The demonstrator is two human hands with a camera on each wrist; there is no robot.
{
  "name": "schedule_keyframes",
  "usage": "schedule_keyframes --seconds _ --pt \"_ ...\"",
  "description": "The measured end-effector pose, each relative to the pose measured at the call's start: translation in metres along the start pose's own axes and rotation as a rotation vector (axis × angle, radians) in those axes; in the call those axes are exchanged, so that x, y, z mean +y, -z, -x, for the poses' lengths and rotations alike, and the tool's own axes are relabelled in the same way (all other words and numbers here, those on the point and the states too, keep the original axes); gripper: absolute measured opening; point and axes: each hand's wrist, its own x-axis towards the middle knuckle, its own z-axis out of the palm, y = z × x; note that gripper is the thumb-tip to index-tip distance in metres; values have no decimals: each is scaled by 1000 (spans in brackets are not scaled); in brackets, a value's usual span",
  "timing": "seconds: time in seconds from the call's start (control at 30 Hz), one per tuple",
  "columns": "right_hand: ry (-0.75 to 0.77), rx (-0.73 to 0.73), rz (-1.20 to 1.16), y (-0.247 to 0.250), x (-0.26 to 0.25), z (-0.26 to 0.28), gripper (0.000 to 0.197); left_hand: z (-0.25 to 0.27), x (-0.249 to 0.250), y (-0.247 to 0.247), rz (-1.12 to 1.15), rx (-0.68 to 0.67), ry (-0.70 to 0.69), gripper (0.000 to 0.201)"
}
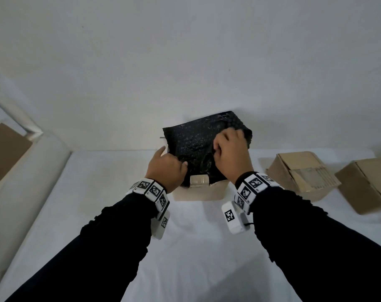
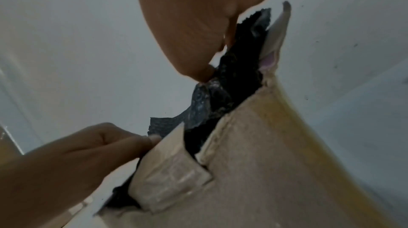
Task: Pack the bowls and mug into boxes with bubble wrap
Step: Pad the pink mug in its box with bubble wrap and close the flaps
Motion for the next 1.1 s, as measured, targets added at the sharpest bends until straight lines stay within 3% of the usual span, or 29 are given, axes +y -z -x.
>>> schedule_keyframes --seconds 0.07,0.13,0.2,0.3,0.4,0.53,0.63,0.73,0.8,0.93,1.1 --pt "-138 -6 136 -5 2 -4 43 -1 -4 -3 14 4 -13 36" --pt "-268 -122 43 -10 8 -10 53 1 -4 -6 79 66 -12 28" --pt "-295 -180 -64 -13 14 -13 44 0 -3 -8 160 97 56 52" --pt "-97 -50 6 -11 13 -14 37 -6 -3 -9 206 -51 105 99" --pt "163 -30 48 -15 6 -13 38 -14 -2 -7 108 -157 72 115" --pt "156 -283 175 -25 1 -17 48 -19 -3 -7 -48 -160 -37 103" --pt "100 -374 205 -30 5 -24 47 -25 1 -6 -95 -220 -57 117" --pt "151 -411 347 -38 8 -27 38 -32 7 -5 -214 -267 -35 130" --pt "172 -446 454 -45 9 -28 41 -35 10 -7 -281 -278 -23 125" --pt "196 -444 532 -56 11 -26 40 -36 7 -13 -274 -213 -33 86" --pt "209 -475 522 -59 11 -27 41 -39 2 -14 -260 -235 -88 75"
